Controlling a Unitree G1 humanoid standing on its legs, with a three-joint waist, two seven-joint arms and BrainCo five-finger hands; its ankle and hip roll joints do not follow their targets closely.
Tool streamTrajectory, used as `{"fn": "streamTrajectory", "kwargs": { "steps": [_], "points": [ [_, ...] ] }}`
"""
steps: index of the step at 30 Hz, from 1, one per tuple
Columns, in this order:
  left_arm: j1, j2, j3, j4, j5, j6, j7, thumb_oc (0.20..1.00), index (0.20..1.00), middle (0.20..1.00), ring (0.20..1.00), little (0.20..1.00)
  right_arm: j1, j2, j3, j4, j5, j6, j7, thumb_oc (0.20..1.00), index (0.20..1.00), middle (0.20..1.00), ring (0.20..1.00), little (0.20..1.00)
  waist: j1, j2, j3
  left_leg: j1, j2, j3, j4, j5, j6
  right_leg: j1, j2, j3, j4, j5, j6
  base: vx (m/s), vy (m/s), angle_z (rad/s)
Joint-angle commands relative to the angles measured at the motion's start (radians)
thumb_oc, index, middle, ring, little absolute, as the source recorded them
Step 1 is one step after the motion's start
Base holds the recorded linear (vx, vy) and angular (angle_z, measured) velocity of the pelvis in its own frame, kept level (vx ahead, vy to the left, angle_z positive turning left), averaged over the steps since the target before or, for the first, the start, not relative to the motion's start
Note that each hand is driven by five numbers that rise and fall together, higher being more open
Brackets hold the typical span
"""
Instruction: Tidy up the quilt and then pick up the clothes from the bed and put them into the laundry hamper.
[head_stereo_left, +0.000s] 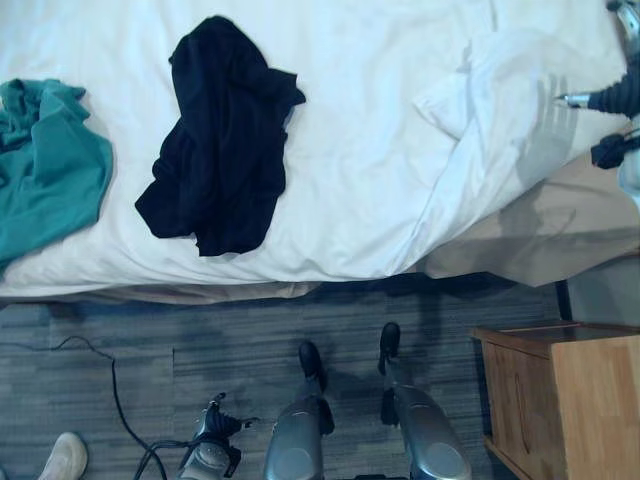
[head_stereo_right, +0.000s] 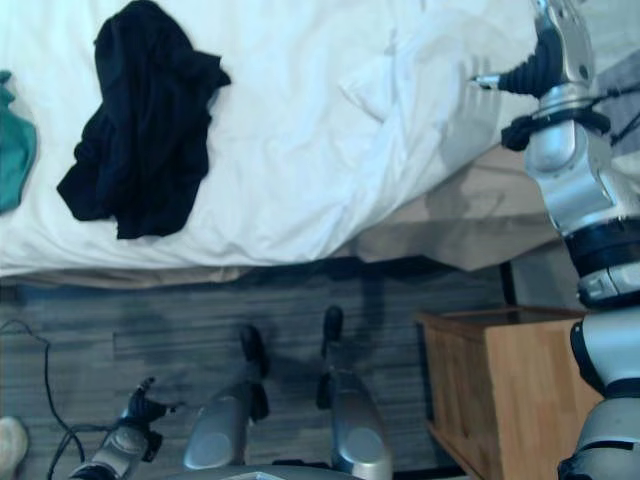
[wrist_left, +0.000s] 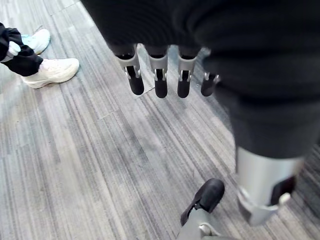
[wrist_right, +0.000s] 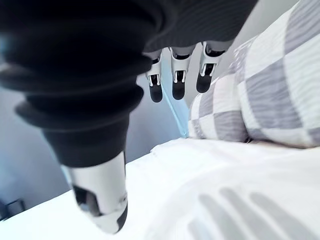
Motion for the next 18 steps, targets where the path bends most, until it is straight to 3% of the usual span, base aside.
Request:
{"fn": "streamTrajectory", "kwargs": {
  "steps": [1, 2, 4, 6, 9, 14, 15, 16, 18],
  "points": [
    [-0.023, 0.062, -0.051, 0.029, -0.015, -0.022, 0.014, 1.000, 1.000, 1.000, 1.000, 1.000, -0.119, -0.022, 0.108, 0.133, -0.014, -0.005, 0.006, 0.649, 0.649, 0.649, 0.649, 0.649, 0.003, -0.018, -0.011, -0.031, 0.084, -0.042, 0.026, 0.008, -0.091, -0.010, -0.069, -0.023, 0.083, -0.205, 0.118, -0.02, -0.044, 0.11],
    [-0.026, 0.067, -0.063, 0.026, -0.013, -0.025, 0.012, 1.000, 1.000, 1.000, 1.000, 1.000, -0.137, -0.006, 0.146, 0.191, -0.006, -0.003, 0.033, 0.200, 0.200, 0.200, 0.200, 0.200, 0.008, -0.013, -0.004, -0.041, 0.086, -0.043, 0.022, 0.016, -0.094, -0.021, -0.067, -0.026, 0.085, -0.205, 0.117, -0.02, -0.048, 0.25],
    [-0.023, 0.063, -0.079, 0.020, -0.009, -0.026, -0.001, 1.000, 1.000, 1.000, 1.000, 1.000, -0.143, 0.031, 0.199, 0.349, 0.006, 0.019, 0.098, 0.200, 0.200, 0.200, 0.200, 0.200, 0.013, -0.003, 0.003, -0.054, 0.089, -0.052, 0.024, 0.024, -0.100, -0.028, -0.063, -0.035, 0.092, -0.208, 0.110, -0.02, -0.080, 0.24],
    [-0.023, 0.058, -0.083, 0.020, -0.011, -0.026, -0.003, 1.000, 1.000, 1.000, 1.000, 1.000, -0.125, 0.048, 0.183, 0.380, 0.020, 0.022, 0.105, 0.200, 0.200, 0.200, 0.200, 0.200, 0.012, -0.001, 0.005, -0.051, 0.089, -0.055, 0.026, 0.024, -0.100, -0.024, -0.063, -0.036, 0.092, -0.210, 0.108, 0.00, -0.037, 0.10],
    [-0.019, 0.037, -0.080, 0.019, -0.014, -0.024, 0.000, 1.000, 1.000, 1.000, 1.000, 1.000, -0.029, 0.066, 0.095, 0.400, 0.053, 0.026, 0.089, 0.200, 0.200, 0.200, 0.200, 0.200, 0.007, 0.003, 0.000, -0.036, 0.087, -0.063, 0.029, 0.021, -0.098, -0.003, -0.059, -0.035, 0.087, -0.215, 0.103, 0.00, -0.003, 0.10],
    [0.003, 0.001, -0.054, 0.032, 0.013, -0.005, 0.007, 1.000, 1.000, 1.000, 1.000, 1.000, 0.303, 0.032, -0.205, 0.212, 0.071, 0.008, 0.004, 0.200, 0.200, 0.200, 0.200, 0.200, -0.027, -0.003, -0.032, 0.030, 0.083, -0.056, 0.020, -0.003, -0.094, 0.058, -0.051, -0.032, 0.063, -0.218, 0.106, 0.01, 0.007, 0.03],
    [0.006, -0.004, -0.048, 0.038, 0.021, 0.001, 0.007, 1.000, 1.000, 1.000, 1.000, 1.000, 0.380, 0.037, -0.279, 0.169, 0.076, 0.004, -0.014, 0.686, 0.686, 0.686, 0.686, 0.686, -0.034, -0.005, -0.043, 0.044, 0.083, -0.053, 0.018, -0.010, -0.092, 0.070, -0.051, -0.031, 0.057, -0.218, 0.108, 0.08, 0.009, 0.06],
    [0.010, -0.012, -0.037, 0.046, 0.028, 0.007, 0.005, 1.000, 1.000, 1.000, 1.000, 1.000, 0.470, 0.053, -0.372, 0.131, 0.090, -0.003, -0.039, 1.000, 1.000, 1.000, 1.000, 1.000, -0.043, -0.008, -0.057, 0.064, 0.084, -0.049, 0.014, -0.019, -0.090, 0.088, -0.053, -0.030, 0.049, -0.217, 0.111, 0.07, 0.016, 0.06],
    [0.015, -0.027, -0.016, 0.057, 0.029, 0.019, -0.002, 1.000, 1.000, 1.000, 1.000, 1.000, 0.646, 0.117, -0.561, 0.108, 0.160, -0.020, -0.089, 1.000, 1.000, 1.000, 1.000, 1.000, -0.064, -0.010, -0.093, 0.110, 0.079, -0.042, 0.007, -0.043, -0.082, 0.128, -0.056, -0.030, 0.034, -0.217, 0.116, 0.10, 0.030, 0.01]
  ]
}}
